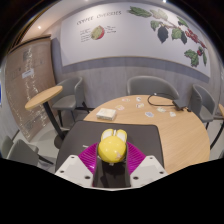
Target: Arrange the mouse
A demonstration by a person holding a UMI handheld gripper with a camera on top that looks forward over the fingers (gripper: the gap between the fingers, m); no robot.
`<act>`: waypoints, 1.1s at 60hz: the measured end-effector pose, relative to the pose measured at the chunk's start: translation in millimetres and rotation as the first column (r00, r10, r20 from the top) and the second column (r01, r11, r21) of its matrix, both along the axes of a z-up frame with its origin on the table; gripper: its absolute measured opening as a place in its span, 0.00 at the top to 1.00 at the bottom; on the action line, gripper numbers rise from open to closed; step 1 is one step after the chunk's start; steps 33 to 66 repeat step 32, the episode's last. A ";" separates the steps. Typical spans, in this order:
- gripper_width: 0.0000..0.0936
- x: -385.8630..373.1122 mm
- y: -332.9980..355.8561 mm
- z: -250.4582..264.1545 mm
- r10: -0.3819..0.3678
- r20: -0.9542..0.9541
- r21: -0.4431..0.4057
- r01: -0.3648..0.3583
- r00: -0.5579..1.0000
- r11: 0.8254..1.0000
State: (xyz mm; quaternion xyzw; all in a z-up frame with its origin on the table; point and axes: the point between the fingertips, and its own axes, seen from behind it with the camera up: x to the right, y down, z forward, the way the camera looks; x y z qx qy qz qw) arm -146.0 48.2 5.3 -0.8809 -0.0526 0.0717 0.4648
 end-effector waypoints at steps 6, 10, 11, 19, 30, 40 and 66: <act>0.55 0.9 7.0 -22.0 -0.008 0.018 -0.012 0.008 1.000 1.000; 0.48 -7.2 -9.0 -17.8 0.018 0.062 -0.038 -0.016 0.998 0.999; 0.46 -7.8 -10.4 -17.3 0.034 0.067 -0.042 -0.032 0.997 0.999; 0.07 1.5 -37.7 -2.5 0.134 0.028 -0.041 -0.133 0.991 0.990; 0.08 62.9 -88.6 23.1 0.113 -0.013 -0.004 -0.114 0.993 0.994; 0.08 77.0 -96.6 25.2 0.101 -0.019 0.001 -0.101 0.995 0.995; 0.08 77.0 -96.6 25.2 0.101 -0.019 0.001 -0.101 0.995 0.995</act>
